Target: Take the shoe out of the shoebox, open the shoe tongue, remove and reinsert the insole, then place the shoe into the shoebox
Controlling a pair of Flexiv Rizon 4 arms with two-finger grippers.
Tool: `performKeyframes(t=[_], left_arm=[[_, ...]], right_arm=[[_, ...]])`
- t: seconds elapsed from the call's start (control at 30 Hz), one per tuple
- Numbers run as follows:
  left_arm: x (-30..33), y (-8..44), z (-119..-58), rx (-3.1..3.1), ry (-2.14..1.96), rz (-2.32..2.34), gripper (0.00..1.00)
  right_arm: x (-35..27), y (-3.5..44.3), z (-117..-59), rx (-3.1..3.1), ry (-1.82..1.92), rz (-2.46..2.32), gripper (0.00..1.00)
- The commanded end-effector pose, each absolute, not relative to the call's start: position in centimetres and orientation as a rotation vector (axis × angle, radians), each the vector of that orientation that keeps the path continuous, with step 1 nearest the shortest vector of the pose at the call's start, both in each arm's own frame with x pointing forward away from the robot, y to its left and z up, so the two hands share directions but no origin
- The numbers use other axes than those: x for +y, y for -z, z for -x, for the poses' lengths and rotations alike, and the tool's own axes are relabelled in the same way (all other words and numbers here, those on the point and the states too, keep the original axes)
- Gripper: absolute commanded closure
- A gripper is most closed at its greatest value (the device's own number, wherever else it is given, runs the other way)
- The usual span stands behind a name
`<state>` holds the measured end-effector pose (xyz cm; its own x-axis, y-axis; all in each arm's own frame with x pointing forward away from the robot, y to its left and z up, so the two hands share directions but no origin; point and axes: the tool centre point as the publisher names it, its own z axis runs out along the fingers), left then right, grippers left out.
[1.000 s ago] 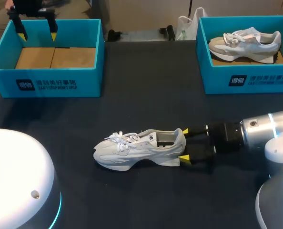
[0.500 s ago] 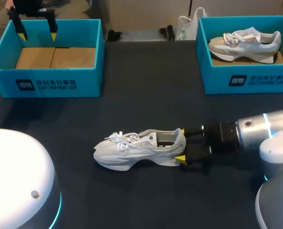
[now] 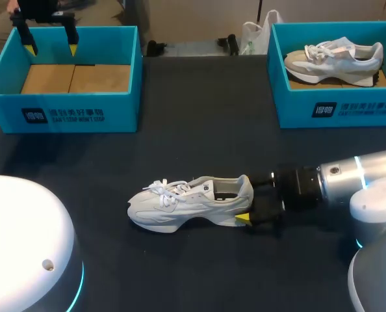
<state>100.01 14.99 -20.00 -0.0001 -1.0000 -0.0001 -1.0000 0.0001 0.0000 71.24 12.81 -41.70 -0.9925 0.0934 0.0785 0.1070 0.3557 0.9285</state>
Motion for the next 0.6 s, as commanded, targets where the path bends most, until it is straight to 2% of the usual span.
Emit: performKeyframes(t=[0.03,0.6], left_arm=[[15.0,20.0,-100.0,2.222,0.0,2.221,0.0],[15.0,20.0,-100.0,2.222,0.0,2.221,0.0]], right_arm=[[13.4,41.8,-71.4,-2.577,1.766,0.19,0.0],[14.6,41.9,-71.3,-2.577,1.781,0.204,0.0]])
